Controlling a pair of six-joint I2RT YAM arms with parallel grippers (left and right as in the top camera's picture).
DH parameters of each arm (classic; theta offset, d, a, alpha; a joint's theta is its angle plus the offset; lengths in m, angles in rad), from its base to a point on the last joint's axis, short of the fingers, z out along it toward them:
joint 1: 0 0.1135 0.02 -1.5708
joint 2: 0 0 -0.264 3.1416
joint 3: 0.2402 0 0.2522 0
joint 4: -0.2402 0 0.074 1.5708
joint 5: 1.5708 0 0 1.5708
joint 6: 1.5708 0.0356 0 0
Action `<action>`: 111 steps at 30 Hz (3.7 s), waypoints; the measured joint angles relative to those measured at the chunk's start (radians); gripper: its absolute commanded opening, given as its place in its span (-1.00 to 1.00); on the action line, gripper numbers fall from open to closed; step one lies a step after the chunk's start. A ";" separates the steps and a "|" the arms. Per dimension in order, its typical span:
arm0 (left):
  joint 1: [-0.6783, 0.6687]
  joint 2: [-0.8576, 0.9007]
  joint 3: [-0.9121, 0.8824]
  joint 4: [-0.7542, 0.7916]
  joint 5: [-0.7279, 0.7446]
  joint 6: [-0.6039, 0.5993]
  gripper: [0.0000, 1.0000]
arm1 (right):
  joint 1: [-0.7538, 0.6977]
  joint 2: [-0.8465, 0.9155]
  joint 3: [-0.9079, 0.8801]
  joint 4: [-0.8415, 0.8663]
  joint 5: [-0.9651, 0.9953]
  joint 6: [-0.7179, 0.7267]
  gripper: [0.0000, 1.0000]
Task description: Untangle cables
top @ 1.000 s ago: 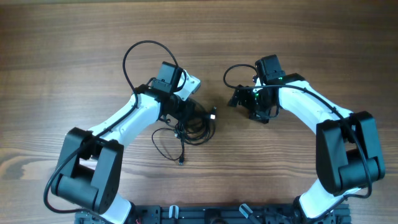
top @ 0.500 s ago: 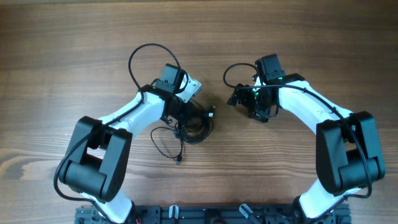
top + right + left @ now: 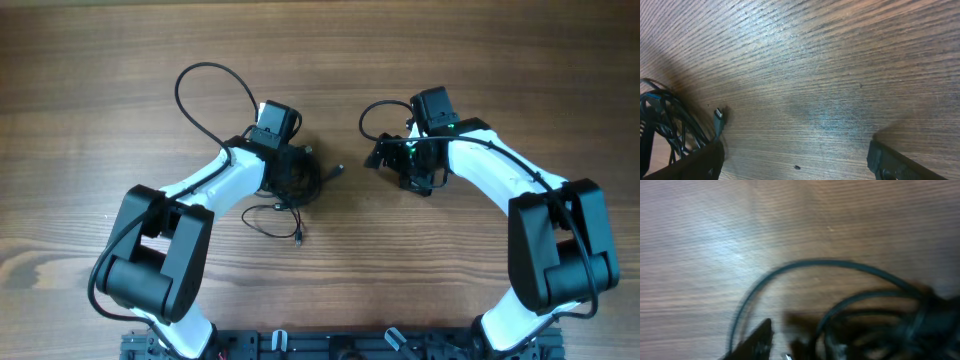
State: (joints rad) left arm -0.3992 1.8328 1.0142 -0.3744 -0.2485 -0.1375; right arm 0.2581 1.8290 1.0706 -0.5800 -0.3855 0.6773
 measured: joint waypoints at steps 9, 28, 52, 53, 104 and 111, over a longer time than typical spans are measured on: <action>0.000 0.000 0.000 -0.047 0.082 -0.022 -0.92 | 0.000 0.000 0.000 -0.005 -0.003 -0.004 0.97; 0.000 -0.299 0.009 -0.086 0.154 -0.022 -0.92 | 0.219 -0.015 -0.004 0.510 -0.306 0.354 0.12; 0.001 -0.292 -0.030 -0.116 0.278 -0.170 -0.92 | 0.286 0.171 -0.004 0.777 -0.096 0.605 -0.44; 0.001 -0.292 -0.030 -0.115 0.278 -0.173 -0.92 | 0.286 0.171 -0.004 0.776 -0.096 0.612 -0.55; 0.102 -0.348 -0.043 -0.093 0.592 -0.232 1.00 | -0.331 -0.393 -0.002 -0.089 0.028 -0.161 0.45; 0.139 -0.402 0.029 -0.089 0.402 -0.352 1.00 | -0.331 -0.393 -0.002 -0.119 0.028 -0.129 0.73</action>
State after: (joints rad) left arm -0.2604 1.4307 1.0435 -0.4637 0.1532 -0.4892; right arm -0.0727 1.4364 1.0691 -0.6994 -0.3573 0.5488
